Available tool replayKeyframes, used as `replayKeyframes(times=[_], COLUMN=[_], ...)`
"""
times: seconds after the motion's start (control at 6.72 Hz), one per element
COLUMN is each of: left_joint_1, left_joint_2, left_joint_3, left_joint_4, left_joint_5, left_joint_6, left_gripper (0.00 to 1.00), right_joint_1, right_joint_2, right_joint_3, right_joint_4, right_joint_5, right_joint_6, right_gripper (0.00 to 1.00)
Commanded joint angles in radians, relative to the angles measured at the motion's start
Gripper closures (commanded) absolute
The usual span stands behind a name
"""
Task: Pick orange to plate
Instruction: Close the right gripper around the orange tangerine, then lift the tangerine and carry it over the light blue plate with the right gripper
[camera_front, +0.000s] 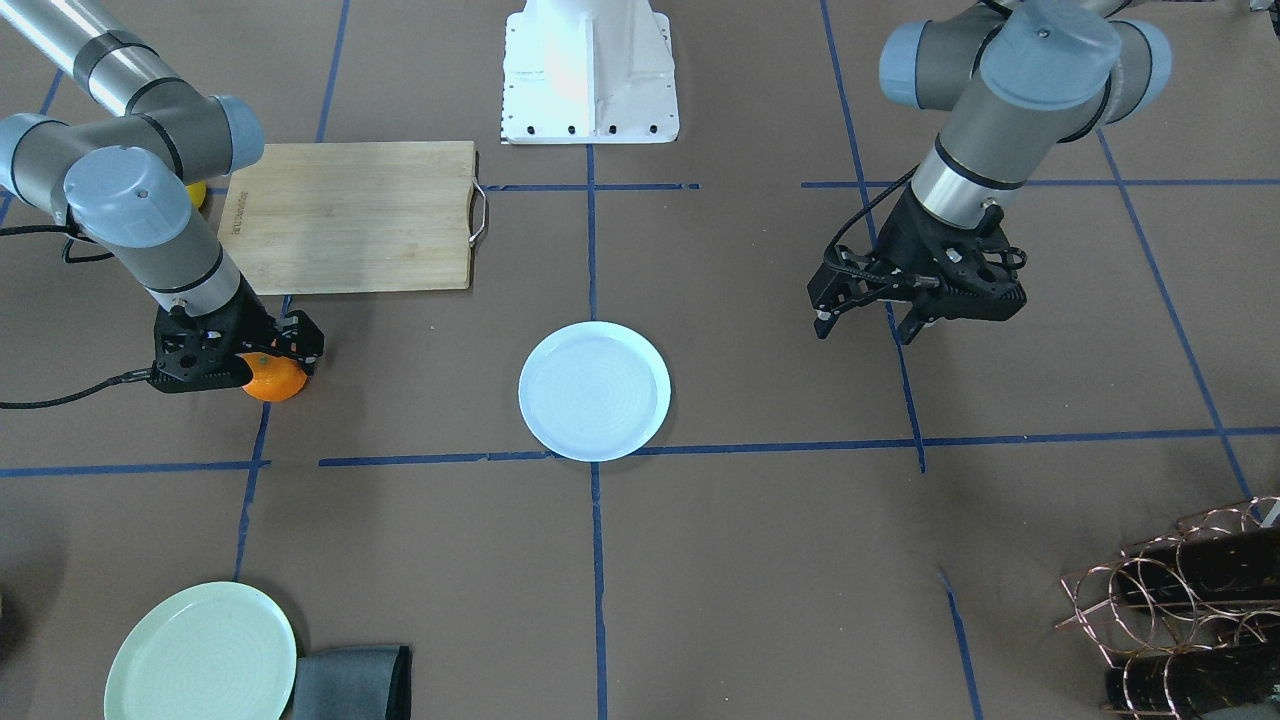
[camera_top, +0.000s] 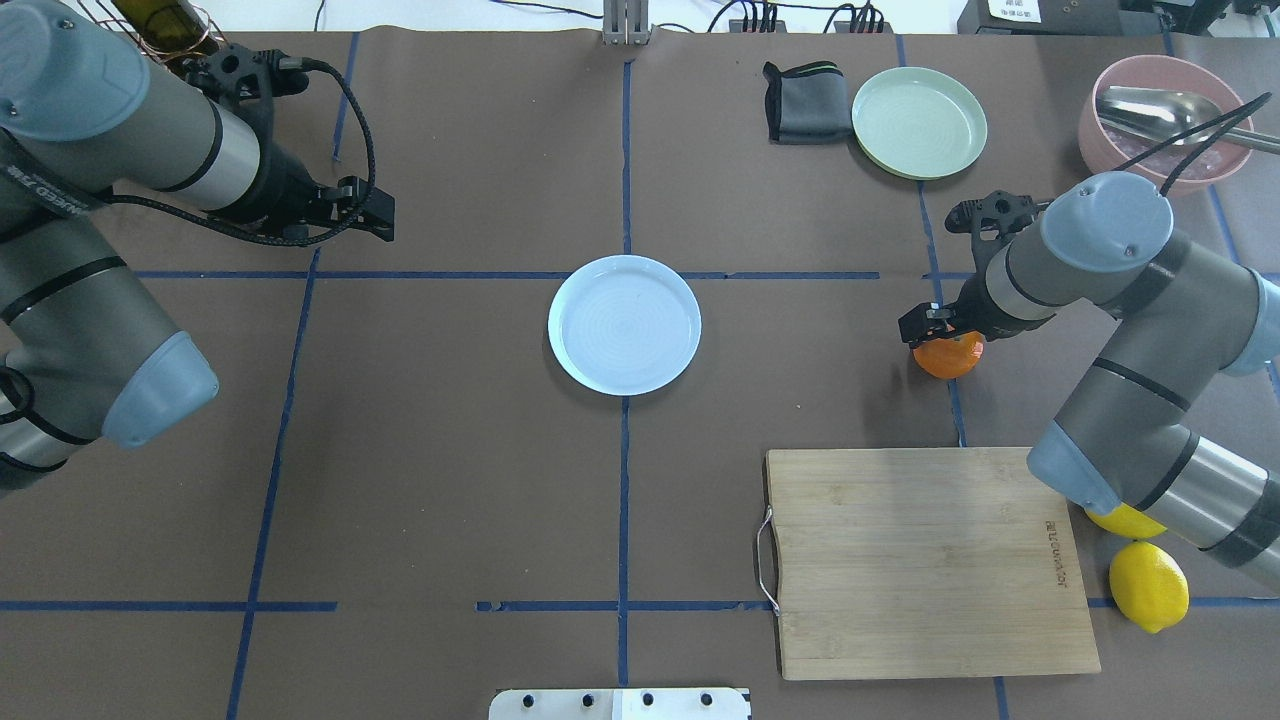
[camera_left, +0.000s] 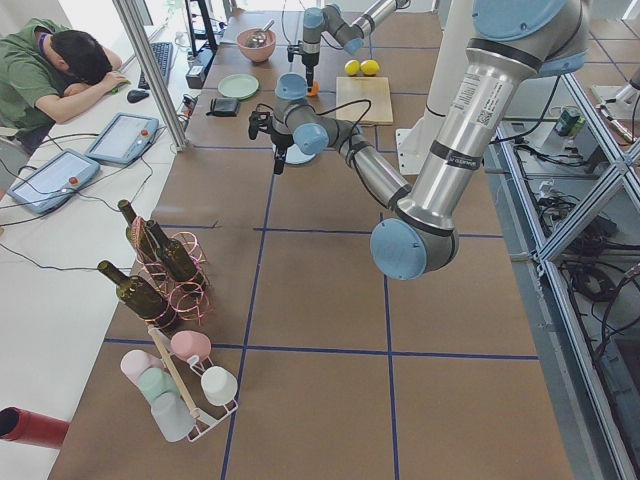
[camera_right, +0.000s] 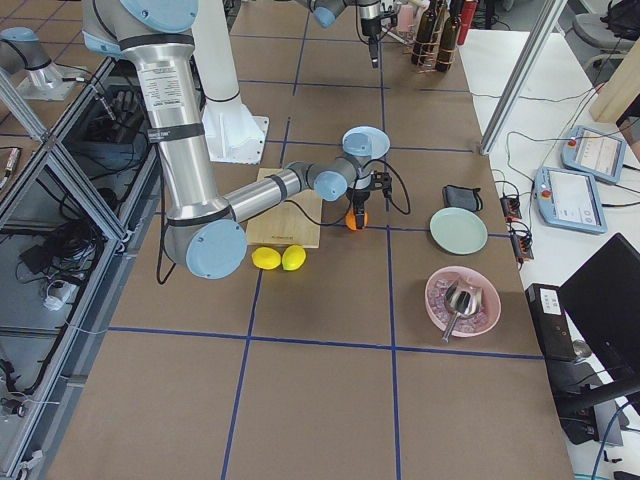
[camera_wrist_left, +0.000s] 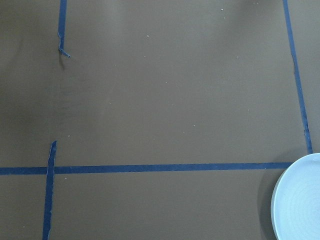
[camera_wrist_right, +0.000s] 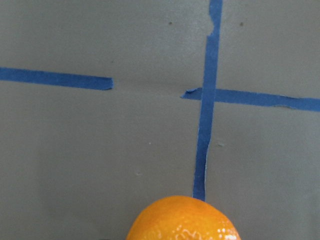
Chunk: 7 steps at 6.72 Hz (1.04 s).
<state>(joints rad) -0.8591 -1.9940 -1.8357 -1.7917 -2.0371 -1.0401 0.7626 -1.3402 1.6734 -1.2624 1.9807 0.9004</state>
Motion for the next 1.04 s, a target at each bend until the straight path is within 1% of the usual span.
replayKeyframes(times=[0.0,0.15,0.3,0.45,0.6,0.74,0.89], left_joint_1=[-0.001,-0.005,-0.026,-0.066,-0.133,-0.199,-0.246], left_joint_2=[0.000,0.006,0.015,0.046,0.081,0.116,0.130], left_joint_3=[0.001,-0.002,-0.002,-0.008,-0.014,-0.013,-0.004], left_joint_4=[0.000,0.000,0.002,0.024,0.052,0.101,0.182], left_joint_5=[0.000,-0.002,-0.005,-0.008,-0.009,-0.009,-0.002], left_joint_6=[0.002,0.018,0.078,0.191,0.356,0.544,0.751], left_gripper=[0.00,0.00,0.00,0.00,0.00,0.00,0.00], right_joint_1=[0.000,0.001,0.013,0.041,0.037,0.012,-0.033], right_joint_2=[0.001,0.001,0.004,0.092,0.209,0.283,0.317], right_joint_3=[0.005,0.041,0.086,0.132,0.158,0.151,0.141], right_joint_4=[0.003,-0.002,-0.033,-0.157,-0.308,-0.375,-0.368], right_joint_5=[0.006,0.006,0.032,0.079,0.081,0.078,0.067], right_joint_6=[-0.001,0.005,0.008,0.009,0.017,0.031,0.095], right_gripper=[0.83,1.00,1.00,1.00,1.00,1.00,1.00])
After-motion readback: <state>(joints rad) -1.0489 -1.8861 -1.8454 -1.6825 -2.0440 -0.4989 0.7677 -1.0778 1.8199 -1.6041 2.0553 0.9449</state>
